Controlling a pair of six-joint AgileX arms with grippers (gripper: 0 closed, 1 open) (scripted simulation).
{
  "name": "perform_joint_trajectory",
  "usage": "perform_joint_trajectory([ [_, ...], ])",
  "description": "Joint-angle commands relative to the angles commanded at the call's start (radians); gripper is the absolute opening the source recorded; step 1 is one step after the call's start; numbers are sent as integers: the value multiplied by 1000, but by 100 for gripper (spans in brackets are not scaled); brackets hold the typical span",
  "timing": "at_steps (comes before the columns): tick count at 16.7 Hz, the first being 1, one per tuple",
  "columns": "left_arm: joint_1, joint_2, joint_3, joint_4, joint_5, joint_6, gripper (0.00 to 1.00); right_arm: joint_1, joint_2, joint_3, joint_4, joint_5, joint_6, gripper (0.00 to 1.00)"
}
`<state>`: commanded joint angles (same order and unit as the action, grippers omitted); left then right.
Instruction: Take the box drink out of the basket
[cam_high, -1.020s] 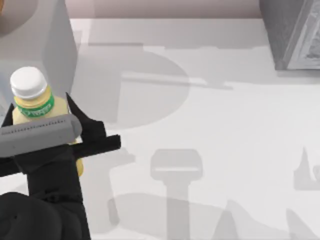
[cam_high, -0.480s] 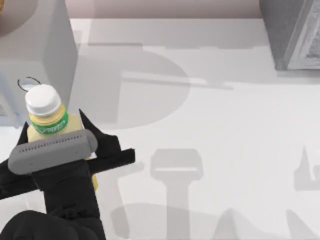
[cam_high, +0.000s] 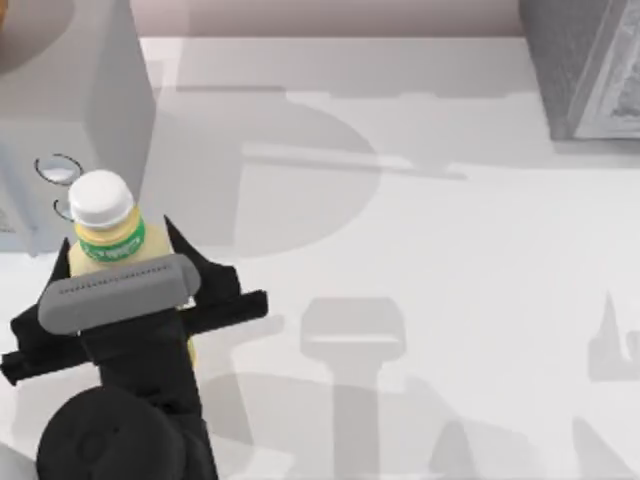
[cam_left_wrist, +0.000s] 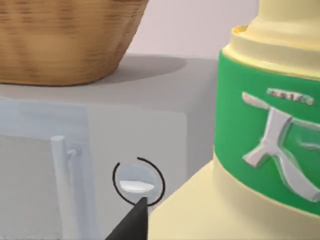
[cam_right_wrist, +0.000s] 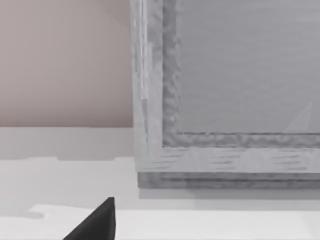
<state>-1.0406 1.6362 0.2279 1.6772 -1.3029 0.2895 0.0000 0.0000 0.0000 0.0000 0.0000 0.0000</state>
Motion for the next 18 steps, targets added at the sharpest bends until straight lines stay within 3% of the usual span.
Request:
perform_joint_trajectory([
  [4,80,77,0,-16,73,-117,0,0,0,0,0,0,0,100],
  [8,83,80,0,-17,76,-120,0,0,0,0,0,0,0,100],
  [18,83,80,0,-17,76,-120,75,0,0,0,0,0,0,100],
])
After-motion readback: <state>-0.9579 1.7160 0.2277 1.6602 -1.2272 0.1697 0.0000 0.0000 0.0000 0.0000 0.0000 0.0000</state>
